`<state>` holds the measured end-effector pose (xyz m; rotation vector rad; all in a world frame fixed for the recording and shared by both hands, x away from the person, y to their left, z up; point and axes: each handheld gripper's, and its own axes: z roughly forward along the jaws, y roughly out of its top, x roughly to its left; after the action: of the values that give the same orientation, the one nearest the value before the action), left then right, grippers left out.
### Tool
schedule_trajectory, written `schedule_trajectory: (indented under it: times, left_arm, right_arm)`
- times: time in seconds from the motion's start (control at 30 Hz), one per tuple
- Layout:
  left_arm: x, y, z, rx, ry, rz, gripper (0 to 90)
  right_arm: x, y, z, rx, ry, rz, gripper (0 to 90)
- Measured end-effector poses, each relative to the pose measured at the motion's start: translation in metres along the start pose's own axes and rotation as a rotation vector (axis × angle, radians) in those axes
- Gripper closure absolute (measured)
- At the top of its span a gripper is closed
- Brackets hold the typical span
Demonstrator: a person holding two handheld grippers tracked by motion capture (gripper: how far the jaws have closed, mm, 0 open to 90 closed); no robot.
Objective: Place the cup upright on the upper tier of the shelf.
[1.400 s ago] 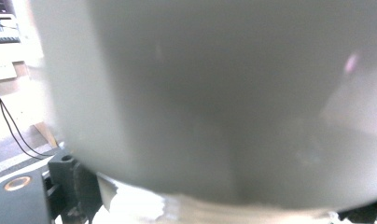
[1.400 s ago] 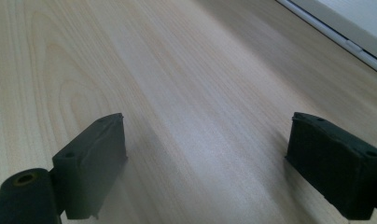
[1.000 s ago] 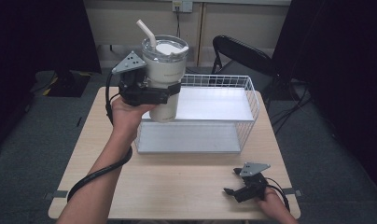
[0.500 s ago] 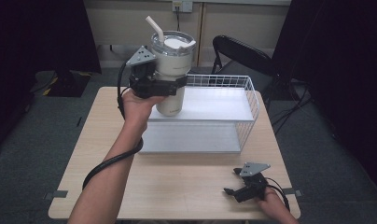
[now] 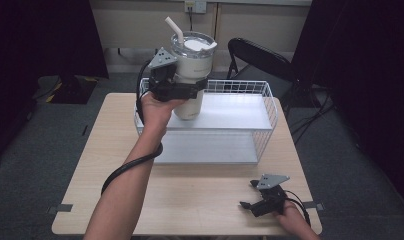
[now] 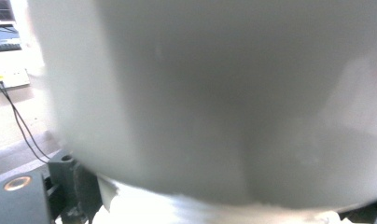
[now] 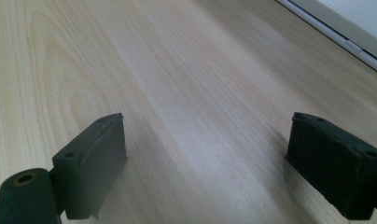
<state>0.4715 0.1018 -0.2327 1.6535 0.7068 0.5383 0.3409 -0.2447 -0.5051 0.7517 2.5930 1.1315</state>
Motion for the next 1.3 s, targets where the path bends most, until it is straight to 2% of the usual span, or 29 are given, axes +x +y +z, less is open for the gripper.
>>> schedule_trajectory:
  times: [0.6,0.77,0.83,0.93,1.03,1.3]
  left_arm:
    - [0.004,-0.013,0.022,-0.017,0.033,-0.009,9.7]
    - [0.005,-0.016,0.025,-0.016,0.020,-0.021,9.6]
    - [0.003,-0.019,0.028,-0.007,0.024,-0.006,9.6]
    - [0.003,-0.021,0.030,-0.005,0.029,-0.004,9.6]
    - [0.004,-0.023,0.031,-0.013,0.022,-0.011,9.6]
    - [0.006,-0.025,0.027,-0.018,0.003,0.006,9.6]
  right_arm:
    - [0.000,0.000,0.000,0.001,0.001,0.000,11.0]
    - [0.000,0.000,0.000,0.001,0.001,0.000,11.0]
    - [0.000,0.000,0.000,0.000,0.001,0.000,11.0]
    - [0.000,0.000,0.000,0.000,0.001,0.000,11.0]
    - [0.000,0.000,0.000,0.000,0.001,0.001,11.0]
    - [0.000,0.000,0.000,0.000,0.000,0.000,11.0]
